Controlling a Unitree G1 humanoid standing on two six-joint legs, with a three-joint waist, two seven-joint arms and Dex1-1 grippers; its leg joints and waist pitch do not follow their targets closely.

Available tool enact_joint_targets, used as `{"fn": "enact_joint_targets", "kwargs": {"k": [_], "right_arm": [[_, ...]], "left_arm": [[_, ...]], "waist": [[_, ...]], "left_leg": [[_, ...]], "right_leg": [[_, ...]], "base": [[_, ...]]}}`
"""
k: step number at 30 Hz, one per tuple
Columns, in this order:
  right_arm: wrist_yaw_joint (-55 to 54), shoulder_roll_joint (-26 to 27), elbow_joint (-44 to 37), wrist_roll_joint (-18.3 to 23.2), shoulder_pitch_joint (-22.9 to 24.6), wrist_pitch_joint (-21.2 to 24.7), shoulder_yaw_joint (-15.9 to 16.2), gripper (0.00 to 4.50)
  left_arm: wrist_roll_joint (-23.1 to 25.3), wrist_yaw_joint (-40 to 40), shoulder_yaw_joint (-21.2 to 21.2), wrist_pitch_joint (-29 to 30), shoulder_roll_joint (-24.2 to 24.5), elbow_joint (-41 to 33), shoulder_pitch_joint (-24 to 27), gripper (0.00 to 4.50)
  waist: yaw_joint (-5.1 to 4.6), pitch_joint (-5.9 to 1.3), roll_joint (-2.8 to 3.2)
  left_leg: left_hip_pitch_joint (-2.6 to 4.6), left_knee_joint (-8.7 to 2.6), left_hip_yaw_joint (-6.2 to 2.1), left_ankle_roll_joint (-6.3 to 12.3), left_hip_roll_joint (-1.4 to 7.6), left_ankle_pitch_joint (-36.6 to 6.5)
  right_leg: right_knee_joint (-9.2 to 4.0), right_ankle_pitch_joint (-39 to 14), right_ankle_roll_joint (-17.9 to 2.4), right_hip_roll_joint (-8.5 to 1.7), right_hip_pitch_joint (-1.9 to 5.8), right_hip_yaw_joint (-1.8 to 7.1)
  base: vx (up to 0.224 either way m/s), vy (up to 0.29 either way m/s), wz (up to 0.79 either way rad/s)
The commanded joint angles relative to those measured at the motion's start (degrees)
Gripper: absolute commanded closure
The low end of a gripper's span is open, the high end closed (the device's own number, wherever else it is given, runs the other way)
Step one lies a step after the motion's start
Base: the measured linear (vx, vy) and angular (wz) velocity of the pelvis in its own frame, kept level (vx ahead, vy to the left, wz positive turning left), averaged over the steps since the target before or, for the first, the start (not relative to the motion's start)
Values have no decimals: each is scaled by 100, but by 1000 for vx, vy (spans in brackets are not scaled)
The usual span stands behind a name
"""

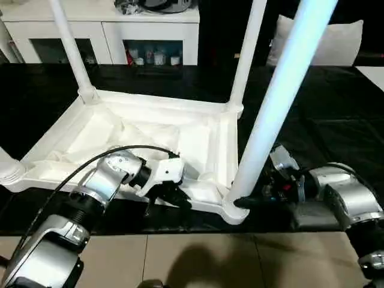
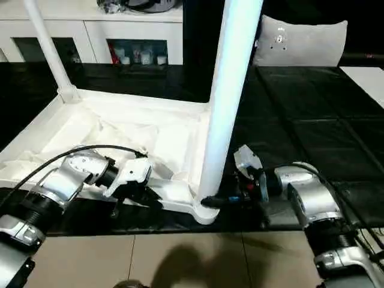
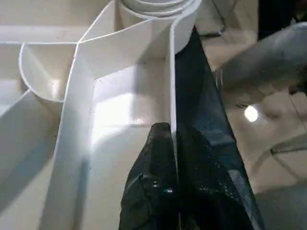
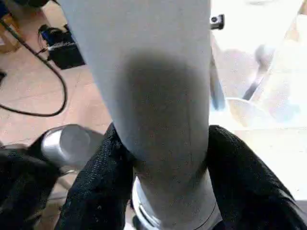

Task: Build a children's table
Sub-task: Rotate leg to tighten

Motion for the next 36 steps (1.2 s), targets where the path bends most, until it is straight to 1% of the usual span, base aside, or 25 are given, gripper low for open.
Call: {"fn": "enact_joint_targets", "kwargs": {"k": [1, 2, 4, 5, 6, 7, 8, 9, 10, 11, 13, 15, 16, 17, 18, 19, 20, 22, 23, 26, 28, 30, 32, 33, 36], "right_arm": [[-1479, 365, 1205, -591, -212, -271, -31, 255], [-1795, 471, 1527, -643, -327, -336, -90, 256], [-2197, 608, 1824, -648, -496, -336, -185, 258], [-2917, 843, 1890, -610, -715, -63, -356, 258], [-2917, 843, 1890, -610, -715, -63, -356, 258], [-3531, 1057, 1700, -671, -817, 272, -424, 258], [-3929, 1221, 1555, -735, -868, 485, -455, 258], [-4279, 1389, 1407, -779, -897, 637, -492, 258], [-4542, 1528, 1431, -806, -960, 599, -523, 258], [-4698, 1651, 1422, -789, -993, 504, -565, 258], [-4748, 1748, 1295, -763, -972, 479, -557, 203], [-4718, 1771, 1154, -738, -928, 513, -548, 183], [-4718, 1771, 1154, -738, -928, 513, -548, 172], [-4718, 1771, 1154, -738, -928, 513, -548, 163], [-4694, 1766, 818, -715, -811, 650, -530, 155], [-4706, 1769, 722, -714, -779, 700, -529, 147], [-4522, 1653, 242, -638, -584, 810, -534, 137], [-4389, 1573, -16, -580, -478, 833, -540, 109], [-4194, 1462, -212, -504, -391, 839, -552, 109], [-3835, 1203, -456, -381, -262, 791, -565, 80], [-3587, 1004, -536, -350, -206, 729, -558, 68], [-3255, 745, -612, -332, -150, 674, -535, 54], [-2711, 340, -773, -346, -35, 588, -481, 40], [-2466, 173, -839, -371, 18, 509, -440, 40], [-2330, 84, -876, -389, 49, 457, -414, 40]], "left_arm": [[-347, 348, 291, 346, -316, -262, -106, 450], [-332, 423, 301, 443, -328, -298, -90, 450], [-324, 583, 337, 594, -387, -362, -67, 450], [-367, 1024, 476, 980, -617, -505, -46, 450], [-367, 1024, 476, 980, -617, -505, -46, 450], [-322, 1389, 535, 1259, -797, -623, -47, 450], [-242, 1633, 538, 1374, -910, -669, -58, 450], [-157, 1846, 528, 1418, -1009, -668, -77, 450], [-98, 2044, 519, 1472, -1093, -667, -91, 450], [-31, 2236, 507, 1493, -1185, -624, -115, 450], [42, 2399, 474, 1466, -1277, -555, -146, 450], [68, 2464, 472, 1440, -1314, -509, -165, 450], [68, 2464, 472, 1440, -1314, -509, -165, 450], [68, 2464, 472, 1440, -1314, -509, -165, 450], [124, 2560, 468, 1440, -1341, -473, -193, 450], [138, 2592, 467, 1456, -1347, -476, -197, 450], [201, 2586, 433, 1399, -1265, -449, -216, 450], [217, 2537, 427, 1358, -1204, -440, -216, 450], [223, 2450, 422, 1248, -1132, -415, -213, 450], [202, 2204, 399, 1019, -983, -375, -181, 450], [199, 2015, 370, 828, -871, -325, -163, 450], [213, 1818, 341, 595, -732, -238, -169, 450], [239, 1524, 262, 211, -518, -92, -197, 450], [198, 1334, 237, 62, -446, -63, -201, 450], [166, 1216, 224, -20, -410, -54, -201, 450]], "waist": [[-85, -347, -52], [-174, -339, -65], [-237, -348, -45], [-345, -345, -45], [-383, -346, -43], [-423, -351, -63], [-436, -355, -53], [-456, -358, -70], [-466, -362, -67], [-476, -367, -62], [-464, -370, -49], [-464, -381, -39], [-440, -394, -33], [-440, -394, -33], [-375, -428, -24], [-367, -432, -29], [-346, -428, -32], [-296, -436, -50], [-282, -438, -58], [-224, -399, -76], [-227, -392, -59], [-196, -382, -58], [-168, -390, -62], [-153, -390, -89], [-104, -397, -84]], "left_leg": [[11, -414, -173, 354, 440, -372], [-8, -422, -191, 278, 420, -432], [-3, -431, -203, 294, 437, -415], [25, -441, -225, 304, 503, -400], [34, -439, -229, 286, 509, -412], [4, -438, -231, 288, 500, -386], [3, -438, -230, 293, 498, -327], [-7, -428, -222, 308, 477, -267], [0, -424, -206, 339, 448, -224], [-19, -414, -197, 357, 425, -181], [-14, -414, -196, 432, 441, -147], [-8, -424, -224, 493, 502, -72], [-3, -412, -218, 522, 524, 7], [-3, -412, -218, 522, 524, 7], [3, -390, -220, 583, 545, 256], [1, -390, -223, 612, 555, 314], [2, -382, -221, 680, 564, 403], [-24, -367, -215, 763, 534, 452], [-32, -364, -206, 783, 516, 437], [-54, -374, -179, 719, 457, 169], [-51, -386, -183, 667, 469, 99], [-32, -382, -178, 650, 446, 3], [-16, -394, -195, 656, 493, -11], [-26, -380, -188, 681, 469, -29], [-30, -381, -175, 670, 470, 9]], "right_leg": [[-604, -2375, -28, -743, 346, 423], [-630, -2528, 12, -729, 383, 395], [-641, -2466, 21, -735, 398, 407], [-603, -2213, -138, -730, 377, 427], [-600, -2157, -201, -734, 367, 427], [-583, -2086, -232, -750, 416, 444], [-565, -2009, -288, -745, 405, 449], [-567, -1950, -281, -745, 405, 452], [-580, -1966, -260, -745, 398, 455], [-582, -1960, -239, -745, 415, 450], [-578, -1895, -213, -742, 403, 457], [-531, -1620, -276, -737, 392, 462], [-508, -1417, -371, -759, 390, 484], [-508, -1417, -371, -759, 390, 484], [-400, -888, -536, -769, 388, 513], [-363, -717, -592, -772, 384, 518], [-339, -521, -644, -779, 373, 525], [-324, -406, -590, -786, 399, 533], [-324, -432, -569, -782, 391, 527], [-439, -1121, -250, -742, 395, 500], [-463, -1319, -161, -733, 384, 488], [-515, -1524, -40, -713, 377, 478], [-484, -1461, 14, -710, 362, 481], [-494, -1474, 48, -701, 368, 471], [-475, -1425, 76, -713, 367, 481]], "base": [[0, 0, 0], [0, 0, 0], [0, 0, 0], [0, 0, 0], [0, 0, 0], [0, 0, 0], [0, 0, 0], [0, 0, 0], [0, 0, 0], [0, 0, 0], [0, 0, 0], [0, 0, 0], [0, 0, 0], [0, 0, 0], [0, 0, 0], [0, 0, 0], [0, 0, 0], [0, 0, 0], [0, 0, 0], [0, 0, 0], [0, 0, 0], [0, 0, 0], [0, 0, 0], [0, 0, 0], [0, 0, 0]]}}
